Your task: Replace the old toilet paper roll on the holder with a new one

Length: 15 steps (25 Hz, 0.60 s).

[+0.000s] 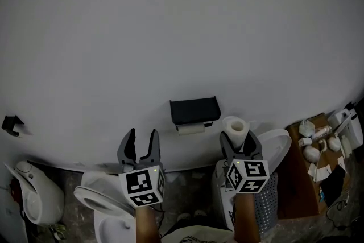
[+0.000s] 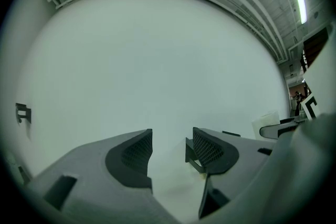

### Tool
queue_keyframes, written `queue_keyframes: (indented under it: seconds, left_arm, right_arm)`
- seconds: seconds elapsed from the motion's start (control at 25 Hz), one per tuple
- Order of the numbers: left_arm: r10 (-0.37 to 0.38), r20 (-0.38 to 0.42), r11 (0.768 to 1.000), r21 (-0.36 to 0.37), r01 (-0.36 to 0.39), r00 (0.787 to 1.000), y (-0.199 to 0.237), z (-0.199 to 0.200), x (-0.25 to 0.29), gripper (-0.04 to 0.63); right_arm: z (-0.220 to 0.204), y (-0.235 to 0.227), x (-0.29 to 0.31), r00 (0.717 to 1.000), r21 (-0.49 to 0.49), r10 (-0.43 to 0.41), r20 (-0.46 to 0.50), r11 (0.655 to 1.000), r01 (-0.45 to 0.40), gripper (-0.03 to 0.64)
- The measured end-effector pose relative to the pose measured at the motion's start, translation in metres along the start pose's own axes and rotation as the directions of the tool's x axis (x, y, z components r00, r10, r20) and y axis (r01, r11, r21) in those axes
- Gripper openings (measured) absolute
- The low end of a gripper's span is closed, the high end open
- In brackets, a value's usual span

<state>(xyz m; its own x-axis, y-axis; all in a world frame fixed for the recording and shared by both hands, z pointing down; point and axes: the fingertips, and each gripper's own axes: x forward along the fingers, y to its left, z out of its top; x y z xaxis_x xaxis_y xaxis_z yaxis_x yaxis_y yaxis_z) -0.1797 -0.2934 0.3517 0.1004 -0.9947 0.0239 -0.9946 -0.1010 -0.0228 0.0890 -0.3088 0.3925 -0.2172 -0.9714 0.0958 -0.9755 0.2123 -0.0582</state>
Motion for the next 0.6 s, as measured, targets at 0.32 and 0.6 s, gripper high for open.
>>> queue_keyframes:
  seconds: [0.32, 0.6]
  left_arm:
    - [0.021, -0.016, 0.998, 0.053, -0.020, 1.000, -0.006, 0.001, 0.011, 0.238]
    - [0.015, -0.049, 0.978, 0.208, -0.004, 0.999, -0.016, -0.004, 0.023, 0.239]
  right_arm:
    - [0.003, -0.005, 0.015, 1.000, -0.008, 0.026, -0.009, 1.000, -0.026, 0.302]
    - [-0.007, -0.014, 0.018, 0.999, 0.001, 0.023, -0.031, 1.000, -0.023, 0.302]
